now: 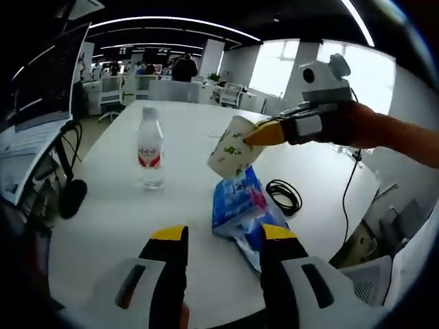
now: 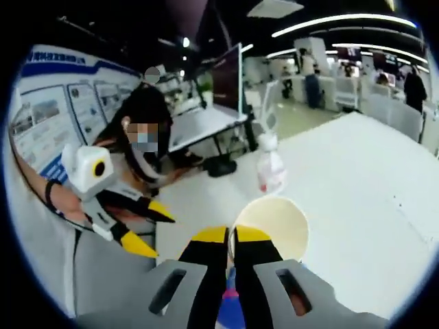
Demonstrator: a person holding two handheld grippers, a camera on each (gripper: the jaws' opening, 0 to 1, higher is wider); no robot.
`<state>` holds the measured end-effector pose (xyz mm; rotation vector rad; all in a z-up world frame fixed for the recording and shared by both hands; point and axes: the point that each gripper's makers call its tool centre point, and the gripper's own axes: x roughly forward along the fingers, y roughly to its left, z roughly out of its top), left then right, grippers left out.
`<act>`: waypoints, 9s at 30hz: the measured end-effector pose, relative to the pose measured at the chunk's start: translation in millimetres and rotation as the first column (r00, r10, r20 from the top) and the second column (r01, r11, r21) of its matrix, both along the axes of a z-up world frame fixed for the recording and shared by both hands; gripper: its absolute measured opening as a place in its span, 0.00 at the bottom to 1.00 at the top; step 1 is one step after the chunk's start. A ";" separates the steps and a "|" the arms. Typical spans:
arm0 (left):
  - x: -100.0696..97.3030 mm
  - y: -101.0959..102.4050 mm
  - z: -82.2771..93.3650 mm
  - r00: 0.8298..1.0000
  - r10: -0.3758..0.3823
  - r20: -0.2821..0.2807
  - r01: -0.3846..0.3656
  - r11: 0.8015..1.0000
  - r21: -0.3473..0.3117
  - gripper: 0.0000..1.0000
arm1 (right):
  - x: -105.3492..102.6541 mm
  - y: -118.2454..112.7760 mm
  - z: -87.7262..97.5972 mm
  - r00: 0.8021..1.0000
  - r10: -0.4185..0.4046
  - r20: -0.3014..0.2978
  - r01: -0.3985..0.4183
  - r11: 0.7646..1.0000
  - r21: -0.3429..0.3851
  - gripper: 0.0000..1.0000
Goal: Arrange the tabletop items into an orderly group along one side of the table until the central work area is clear of visible clutter.
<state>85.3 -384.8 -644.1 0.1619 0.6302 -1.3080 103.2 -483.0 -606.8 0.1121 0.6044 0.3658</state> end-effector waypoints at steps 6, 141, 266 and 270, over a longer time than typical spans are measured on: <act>13.1 3.6 10.5 1.000 0.030 0.011 -0.029 0.999 -0.021 0.40 | 16.2 -4.2 -8.4 0.997 0.069 -0.039 -0.072 0.992 -0.105 0.00; -46.7 -45.7 -34.7 0.992 -0.113 -0.059 0.118 0.990 0.075 0.38 | -203.1 -56.0 -114.1 0.828 -0.543 -0.138 0.545 0.838 -0.028 0.19; -23.2 -33.0 -43.6 0.987 -0.042 -0.156 0.057 0.994 0.092 0.03 | -120.4 -10.0 -76.6 0.984 -0.170 -0.046 0.158 0.966 -0.206 0.00; -22.0 -34.9 -42.5 0.989 -0.041 -0.144 0.056 0.994 0.097 0.06 | -124.9 -12.0 -78.1 0.972 -0.224 -0.076 0.210 0.964 -0.161 0.00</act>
